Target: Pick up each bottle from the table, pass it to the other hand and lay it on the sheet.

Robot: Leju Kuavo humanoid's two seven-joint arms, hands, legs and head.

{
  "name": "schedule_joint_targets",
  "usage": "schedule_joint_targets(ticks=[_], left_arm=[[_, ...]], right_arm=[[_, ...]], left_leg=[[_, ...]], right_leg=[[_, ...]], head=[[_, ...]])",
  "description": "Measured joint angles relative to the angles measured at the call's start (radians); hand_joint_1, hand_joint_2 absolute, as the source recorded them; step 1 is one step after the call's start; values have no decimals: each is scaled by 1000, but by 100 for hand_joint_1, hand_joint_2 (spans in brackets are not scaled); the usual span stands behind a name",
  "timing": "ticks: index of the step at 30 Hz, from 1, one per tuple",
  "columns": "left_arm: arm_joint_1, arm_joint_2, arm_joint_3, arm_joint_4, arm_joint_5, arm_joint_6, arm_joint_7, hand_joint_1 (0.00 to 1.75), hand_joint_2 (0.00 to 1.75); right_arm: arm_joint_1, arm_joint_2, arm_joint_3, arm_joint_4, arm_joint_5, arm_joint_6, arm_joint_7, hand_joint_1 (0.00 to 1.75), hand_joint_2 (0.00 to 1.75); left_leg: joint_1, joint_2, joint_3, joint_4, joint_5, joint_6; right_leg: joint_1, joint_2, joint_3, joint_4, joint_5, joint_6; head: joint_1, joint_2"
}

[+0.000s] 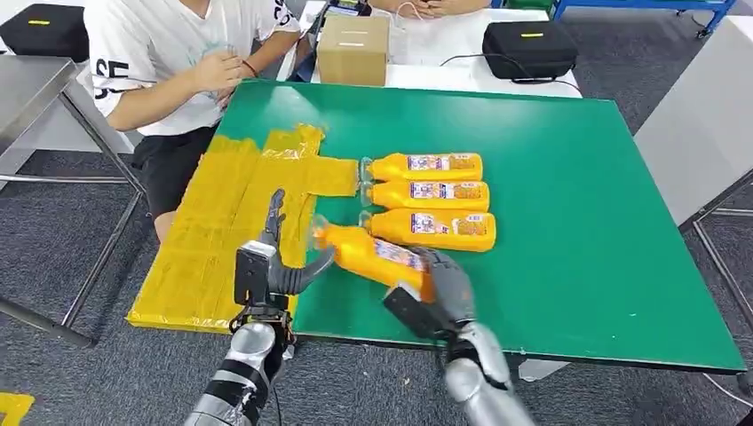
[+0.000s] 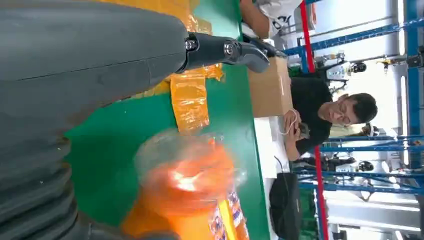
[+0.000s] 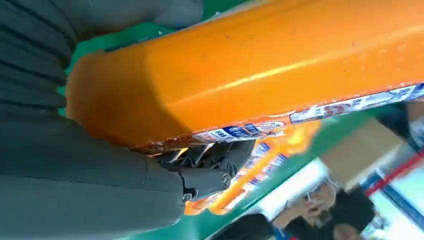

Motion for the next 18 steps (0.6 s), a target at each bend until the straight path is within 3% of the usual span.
schedule_joint_targets(ticks=[8, 18], left_arm=[[-13, 0, -1, 11, 5, 10, 9, 0, 175], [-40, 3, -28, 16, 88, -91, 47, 0, 175]], right_arm=[[23, 60, 18, -63, -84, -53, -54, 175, 175], [-15, 123, 65, -53, -173, -119, -138, 175, 175]], left_leg=[[-1, -2, -5, 0, 0, 0], [-1, -2, -6, 0, 0, 0]], right_leg=[[-1, -1, -4, -1, 0, 0], [-1, -1, -5, -1, 0, 0]], head=[[1, 0], [1, 0]])
